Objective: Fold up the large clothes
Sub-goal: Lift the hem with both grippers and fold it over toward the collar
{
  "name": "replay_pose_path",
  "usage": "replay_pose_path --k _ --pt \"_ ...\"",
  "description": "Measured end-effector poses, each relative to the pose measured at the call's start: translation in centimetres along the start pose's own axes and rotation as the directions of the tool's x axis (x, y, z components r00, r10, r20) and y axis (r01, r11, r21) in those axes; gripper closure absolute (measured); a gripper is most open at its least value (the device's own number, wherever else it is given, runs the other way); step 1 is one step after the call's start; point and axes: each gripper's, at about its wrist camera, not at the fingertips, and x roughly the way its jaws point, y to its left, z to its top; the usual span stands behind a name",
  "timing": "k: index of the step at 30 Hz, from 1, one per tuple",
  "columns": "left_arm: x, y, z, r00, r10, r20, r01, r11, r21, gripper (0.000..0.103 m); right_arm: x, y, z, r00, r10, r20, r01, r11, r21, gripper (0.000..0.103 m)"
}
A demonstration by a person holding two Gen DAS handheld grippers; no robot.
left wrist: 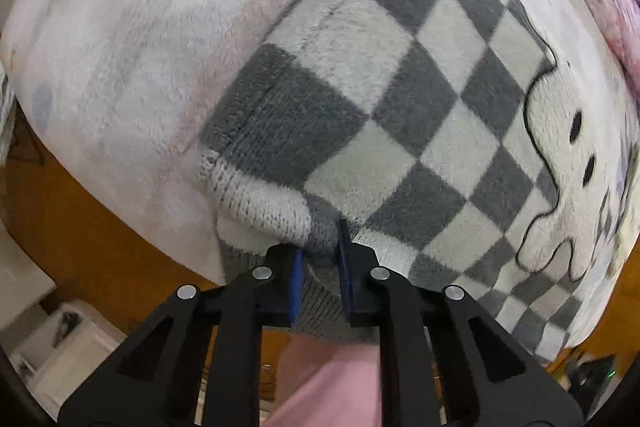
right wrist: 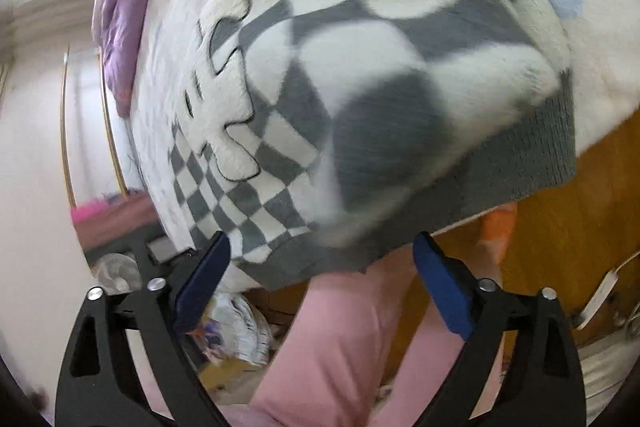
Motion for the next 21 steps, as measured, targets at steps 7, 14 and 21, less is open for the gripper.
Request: replay_pose_path --k 7,14,21 --pt "-0.2 -2.7 -2.7 0.985 0.156 0.078 -0.17 0.958 0.232 0.09 3.3 -0.6 3.6 0.983 -0.174 0.058 0.166 0.978 0.125 0.086" --pt "-1.1 -2.6 -6.3 0.974 0.211 0.077 -0.224 0.939 0.262 0.09 2.5 -0.2 2.8 0.927 -0.375 -0.016 0.374 0.923 0.092 0.088" --pt "-1.4 -3.8 -6.3 0.968 0.248 0.04 -0.247 0.913 0.325 0.046 1.7 -3.6 4.4 0.883 -0.462 -0.081 0.469 0.867 0.166 0.019"
